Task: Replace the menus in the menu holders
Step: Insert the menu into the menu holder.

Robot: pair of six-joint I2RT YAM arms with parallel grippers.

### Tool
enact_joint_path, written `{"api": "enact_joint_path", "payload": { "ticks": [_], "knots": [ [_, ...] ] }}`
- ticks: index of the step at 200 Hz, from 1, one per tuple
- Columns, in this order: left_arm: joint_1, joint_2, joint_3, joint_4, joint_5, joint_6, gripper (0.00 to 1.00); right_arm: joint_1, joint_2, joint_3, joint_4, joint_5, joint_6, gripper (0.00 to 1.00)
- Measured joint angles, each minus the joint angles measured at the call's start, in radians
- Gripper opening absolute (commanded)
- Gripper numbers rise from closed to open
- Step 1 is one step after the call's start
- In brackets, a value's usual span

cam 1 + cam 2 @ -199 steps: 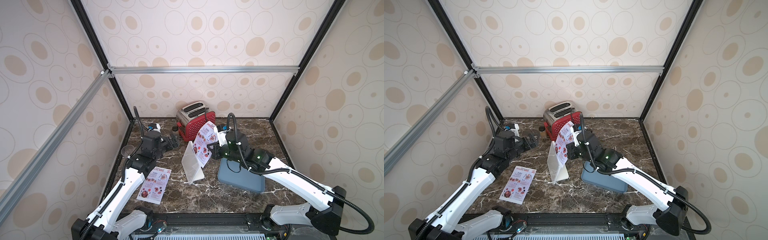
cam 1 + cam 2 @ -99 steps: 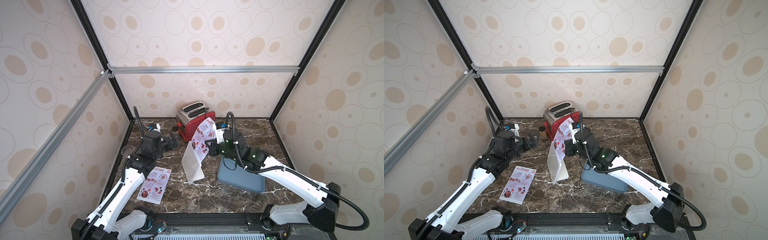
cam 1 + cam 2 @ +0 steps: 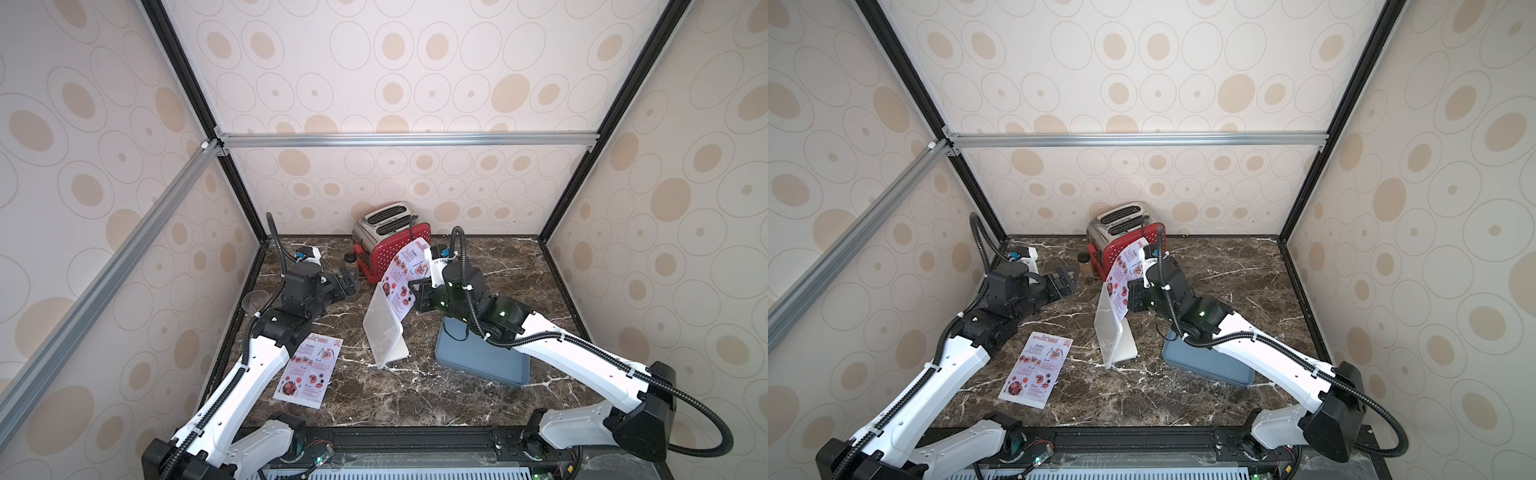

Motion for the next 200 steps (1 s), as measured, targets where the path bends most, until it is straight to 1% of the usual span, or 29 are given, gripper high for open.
{"api": "enact_joint_path", "payload": {
  "ticks": [48, 124, 133, 157, 161, 173, 200],
  "knots": [
    [0.000, -0.001, 0.000, 0.000, 0.000, 0.002, 0.99, 0.024, 0.000, -0.008, 0.011, 0.024, 0.011, 0.00],
    [0.000, -0.011, 0.000, -0.001, 0.000, 0.005, 1.00, 0.051, 0.004, -0.071, 0.042, 0.053, 0.033, 0.00],
    [0.000, -0.011, 0.000, -0.002, 0.000, 0.005, 1.00, 0.053, 0.004, -0.077, 0.047, 0.055, 0.034, 0.05],
    [0.000, -0.011, 0.000, -0.002, 0.000, 0.005, 1.00, 0.056, 0.004, -0.085, 0.053, 0.055, 0.040, 0.29],
    [0.000, -0.012, 0.000, -0.002, 0.000, 0.005, 1.00, 0.056, 0.004, -0.087, 0.055, 0.057, 0.051, 0.32],
    [0.000, -0.012, 0.000, -0.002, 0.000, 0.005, 0.99, 0.058, 0.004, -0.091, 0.066, 0.058, 0.056, 0.37],
    [0.000, -0.014, 0.000, -0.002, 0.000, 0.005, 0.99, 0.051, 0.004, -0.097, 0.077, 0.060, 0.064, 0.39]
  ]
}}
